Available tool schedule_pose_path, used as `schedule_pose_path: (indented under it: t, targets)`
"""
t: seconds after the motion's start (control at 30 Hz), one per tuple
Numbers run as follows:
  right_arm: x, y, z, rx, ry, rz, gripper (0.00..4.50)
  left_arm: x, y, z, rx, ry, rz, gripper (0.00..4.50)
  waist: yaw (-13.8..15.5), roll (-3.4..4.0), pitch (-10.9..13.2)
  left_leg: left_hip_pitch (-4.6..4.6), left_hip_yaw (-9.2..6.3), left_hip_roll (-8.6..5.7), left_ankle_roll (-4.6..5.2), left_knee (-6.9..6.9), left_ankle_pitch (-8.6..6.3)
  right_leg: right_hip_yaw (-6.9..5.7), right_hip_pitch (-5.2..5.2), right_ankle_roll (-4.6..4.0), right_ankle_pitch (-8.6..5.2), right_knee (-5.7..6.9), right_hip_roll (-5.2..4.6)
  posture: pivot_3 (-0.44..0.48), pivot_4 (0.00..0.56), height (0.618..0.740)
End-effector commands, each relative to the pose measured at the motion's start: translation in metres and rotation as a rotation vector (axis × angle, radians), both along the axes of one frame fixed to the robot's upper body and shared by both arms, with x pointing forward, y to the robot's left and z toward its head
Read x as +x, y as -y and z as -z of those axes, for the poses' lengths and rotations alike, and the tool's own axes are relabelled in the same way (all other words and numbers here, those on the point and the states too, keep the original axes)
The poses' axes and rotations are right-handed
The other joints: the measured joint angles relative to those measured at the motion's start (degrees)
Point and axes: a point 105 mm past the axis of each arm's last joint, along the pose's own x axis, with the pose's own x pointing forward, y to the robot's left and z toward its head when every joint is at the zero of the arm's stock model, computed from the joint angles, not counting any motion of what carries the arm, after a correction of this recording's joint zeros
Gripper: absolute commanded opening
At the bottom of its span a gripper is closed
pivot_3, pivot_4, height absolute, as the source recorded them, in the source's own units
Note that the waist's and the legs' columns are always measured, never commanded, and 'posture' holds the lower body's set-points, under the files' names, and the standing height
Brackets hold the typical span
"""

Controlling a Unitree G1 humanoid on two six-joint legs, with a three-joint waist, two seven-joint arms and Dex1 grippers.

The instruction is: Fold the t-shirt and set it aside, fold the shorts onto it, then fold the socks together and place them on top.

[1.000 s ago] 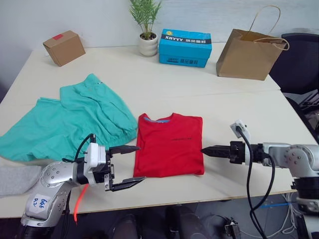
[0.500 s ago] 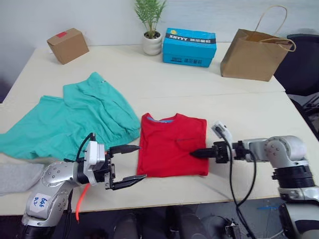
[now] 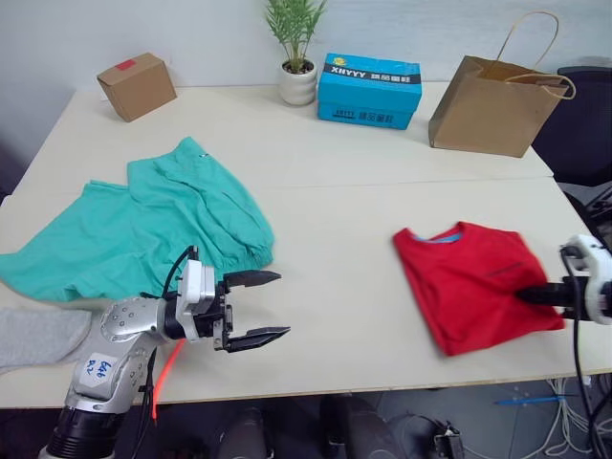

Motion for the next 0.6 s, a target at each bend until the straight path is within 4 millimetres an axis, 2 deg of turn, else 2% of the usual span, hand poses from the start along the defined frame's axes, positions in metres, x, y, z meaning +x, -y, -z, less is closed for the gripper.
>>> schedule_pose_path:
  t: [0.03, 0.13, 0.2, 0.27, 0.3, 0.43, 0.53, 0.6]
  targets:
    - [0.001, 0.019, -0.005, -0.098, 0.014, -0.026, 0.02, 0.0, -0.003, -0.004, 0.017, 0.029, 0.014, 4.5, -0.27, 0.03, 0.01, 0.0, 0.0, 0.0, -0.02, 0.0, 0.02, 0.0, 0.0, 0.0, 0.01, 0.01, 0.0, 0.0, 0.15, 0.74]
    - [0.008, 0.016, -0.007, -0.093, 0.045, -0.074, 0.02, 0.0, -0.006, -0.005, 0.028, 0.031, 0.012, 4.5, -0.78, 0.13, 0.08, -0.01, -0.01, 0.01, -0.06, -0.01, 0.05, 0.0, -0.01, 0.0, 0.01, 0.03, 0.0, 0.0, 0.15, 0.74]
    - [0.012, 0.021, -0.009, -0.093, 0.055, -0.026, 0.02, -0.001, -0.008, -0.006, 0.032, 0.03, 0.007, 4.5, -1.1, 0.21, 0.13, 0.0, -0.01, 0.01, -0.08, -0.02, 0.06, 0.01, -0.01, 0.0, 0.01, 0.04, 0.0, 0.0, 0.15, 0.74]
    - [0.015, 0.019, -0.014, -0.078, 0.09, -0.062, 0.5, -0.003, -0.01, -0.006, 0.031, 0.023, -0.003, 4.5, -1.11, 0.28, 0.17, 0.0, -0.01, 0.01, -0.09, 0.0, 0.07, 0.02, -0.02, 0.0, 0.01, 0.07, 0.0, 0.0, 0.15, 0.74]
    - [0.014, 0.021, -0.016, -0.076, 0.092, -0.048, 0.56, -0.003, -0.011, -0.007, 0.023, 0.021, -0.009, 4.5, -1.08, 0.36, 0.22, 0.0, -0.01, 0.01, -0.09, 0.01, 0.07, 0.02, -0.02, 0.0, 0.01, 0.07, 0.0, 0.0, 0.15, 0.74]
    - [-0.002, 0.045, -0.034, -0.215, 0.058, -0.038, 1.94, -0.003, -0.015, -0.011, 0.012, 0.023, -0.043, 4.5, -1.08, 0.68, 0.41, -0.01, -0.02, 0.01, -0.09, 0.02, 0.07, 0.04, -0.04, 0.0, 0.01, 0.08, -0.01, 0.0, 0.15, 0.74]
    - [-0.017, 0.057, -0.07, -0.238, 0.107, -0.056, 3.0, 0.002, -0.032, -0.01, 0.048, -0.003, -0.094, 4.5, -0.81, 1.01, 0.54, -0.04, -0.02, -0.01, -0.08, 0.05, 0.07, 0.05, -0.09, 0.0, 0.01, 0.12, -0.02, 0.0, 0.15, 0.74]
    - [-0.02, 0.051, -0.089, -0.259, 0.17, -0.159, 3.67, 0.006, -0.046, -0.012, 0.062, -0.004, -0.149, 4.5, -0.92, 1.18, 0.53, -0.08, -0.02, -0.02, -0.1, 0.03, 0.08, 0.06, -0.18, -0.01, 0.01, 0.15, -0.01, 0.0, 0.15, 0.74]
